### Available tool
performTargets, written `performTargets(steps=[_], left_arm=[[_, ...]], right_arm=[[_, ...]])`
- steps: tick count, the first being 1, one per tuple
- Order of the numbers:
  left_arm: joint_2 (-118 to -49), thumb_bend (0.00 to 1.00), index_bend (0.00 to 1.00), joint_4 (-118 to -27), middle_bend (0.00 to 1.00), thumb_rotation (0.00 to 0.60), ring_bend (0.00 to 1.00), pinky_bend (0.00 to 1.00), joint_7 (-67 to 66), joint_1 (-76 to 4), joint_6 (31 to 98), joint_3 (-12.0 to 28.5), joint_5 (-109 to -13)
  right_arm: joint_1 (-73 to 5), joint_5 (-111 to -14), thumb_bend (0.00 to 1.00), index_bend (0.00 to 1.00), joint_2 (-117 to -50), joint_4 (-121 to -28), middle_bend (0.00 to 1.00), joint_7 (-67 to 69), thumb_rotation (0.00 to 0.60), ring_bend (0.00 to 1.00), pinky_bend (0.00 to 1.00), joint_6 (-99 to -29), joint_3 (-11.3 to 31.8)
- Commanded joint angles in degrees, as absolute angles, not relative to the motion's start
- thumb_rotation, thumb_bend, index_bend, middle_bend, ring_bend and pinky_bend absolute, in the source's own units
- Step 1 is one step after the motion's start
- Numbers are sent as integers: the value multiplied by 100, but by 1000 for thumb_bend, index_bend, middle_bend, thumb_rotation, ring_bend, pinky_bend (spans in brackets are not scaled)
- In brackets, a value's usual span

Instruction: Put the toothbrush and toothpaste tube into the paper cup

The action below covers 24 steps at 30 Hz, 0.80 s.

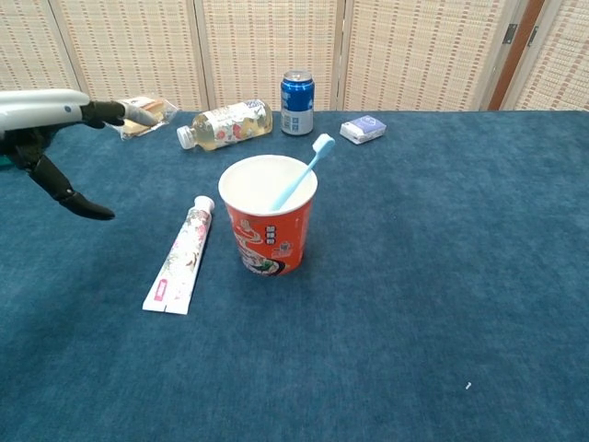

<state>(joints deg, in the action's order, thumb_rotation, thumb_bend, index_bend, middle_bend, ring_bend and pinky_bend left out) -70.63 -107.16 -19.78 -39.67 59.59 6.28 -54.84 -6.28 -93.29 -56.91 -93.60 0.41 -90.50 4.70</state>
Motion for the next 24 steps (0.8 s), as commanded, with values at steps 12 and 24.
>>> performTargets(steps=[12, 24], left_arm=[[-8303, 0, 0, -9720, 0, 600, 0, 0, -1822, -4064, 5720, 636, -5184], [-9187, 0, 0, -8977, 0, 600, 0, 0, -2050, -4106, 5982, 803, -4910]], right_arm=[[-578, -9252, 0, 0, -5656, -9307, 0, 149, 600, 0, 287, -9079, 478], [-500, -9202, 0, 0, -5661, -9112, 0, 400, 600, 0, 287, -9156, 470]])
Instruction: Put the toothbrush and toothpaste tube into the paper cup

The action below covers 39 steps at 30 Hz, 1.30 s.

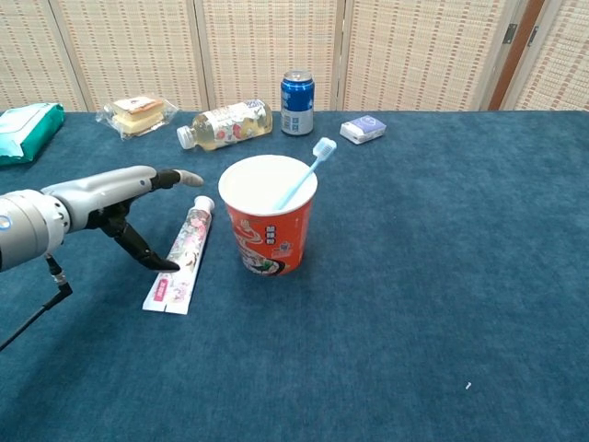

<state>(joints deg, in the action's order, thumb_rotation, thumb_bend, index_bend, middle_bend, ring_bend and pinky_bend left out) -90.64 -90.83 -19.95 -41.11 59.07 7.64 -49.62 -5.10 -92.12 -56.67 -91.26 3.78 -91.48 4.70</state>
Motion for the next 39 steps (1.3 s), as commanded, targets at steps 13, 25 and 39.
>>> performTargets(steps=[13, 25, 39], left_arm=[[-9682, 0, 0, -8547, 0, 600, 0, 0, -2110, -4025, 6144, 909, -4945], [-10031, 0, 0, -8297, 0, 600, 0, 0, -2193, -3998, 6195, 1013, -4986], [-10337, 0, 0, -7921, 0, 600, 0, 0, -2300, -4008, 6118, 1064, -5051]], right_arm=[[-514, -9180, 0, 0, -5710, -9041, 0, 451, 600, 0, 287, -9103, 473], [-513, -9161, 0, 0, -5730, -9010, 0, 498, 600, 0, 287, -9070, 465], [-475, -9128, 0, 0, -5730, -8911, 0, 644, 600, 0, 287, -9094, 462]])
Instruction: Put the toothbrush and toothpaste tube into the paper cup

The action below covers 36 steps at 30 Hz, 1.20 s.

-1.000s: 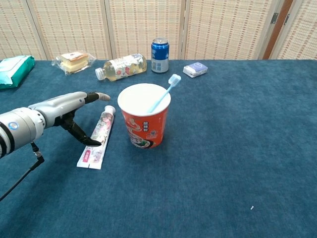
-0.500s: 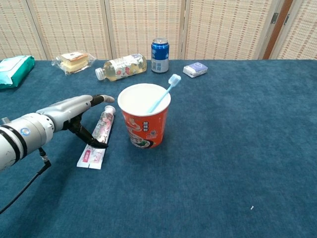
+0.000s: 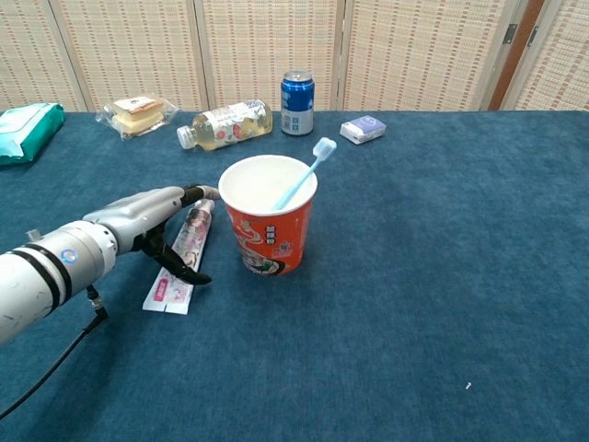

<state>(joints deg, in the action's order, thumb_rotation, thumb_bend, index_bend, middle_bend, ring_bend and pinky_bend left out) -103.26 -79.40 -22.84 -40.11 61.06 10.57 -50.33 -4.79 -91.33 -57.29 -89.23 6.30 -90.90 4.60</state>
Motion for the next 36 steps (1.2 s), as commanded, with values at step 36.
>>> performTargets(steps=[36], left_arm=[[-10401, 0, 0, -7656, 0, 600, 0, 0, -2970, -3911, 6301, 1056, -5319]], right_arm=[[-502, -9129, 0, 0, -5782, -8856, 0, 701, 600, 0, 287, -9023, 449]])
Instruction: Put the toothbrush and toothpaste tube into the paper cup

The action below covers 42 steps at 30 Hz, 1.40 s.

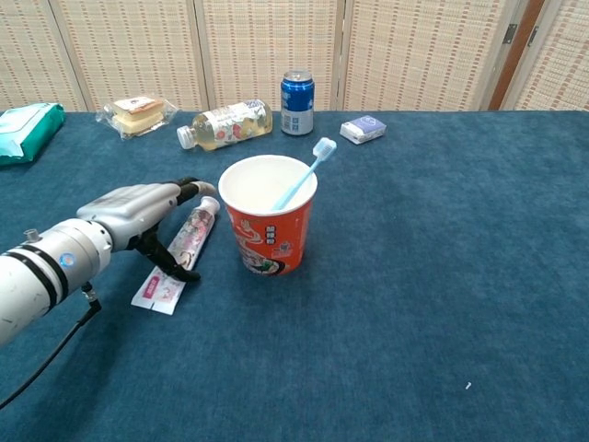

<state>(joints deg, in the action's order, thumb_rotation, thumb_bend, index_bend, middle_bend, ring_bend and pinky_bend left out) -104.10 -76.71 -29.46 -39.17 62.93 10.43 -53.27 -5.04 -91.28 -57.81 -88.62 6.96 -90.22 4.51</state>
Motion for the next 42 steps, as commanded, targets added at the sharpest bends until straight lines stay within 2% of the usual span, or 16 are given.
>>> performTargets(steps=[1, 42], left_arm=[[-10397, 0, 0, -7645, 0, 600, 0, 0, -2982, -3908, 6305, 1064, -5315], [-10323, 0, 0, -6630, 0, 600, 0, 0, -3065, -3906, 6200, 1413, -5306]], right_arm=[[-502, -9132, 0, 0, -5785, -8853, 0, 703, 600, 0, 287, -9022, 447], [-522, -9151, 0, 0, -5830, -8884, 0, 615, 600, 0, 287, -9001, 438]])
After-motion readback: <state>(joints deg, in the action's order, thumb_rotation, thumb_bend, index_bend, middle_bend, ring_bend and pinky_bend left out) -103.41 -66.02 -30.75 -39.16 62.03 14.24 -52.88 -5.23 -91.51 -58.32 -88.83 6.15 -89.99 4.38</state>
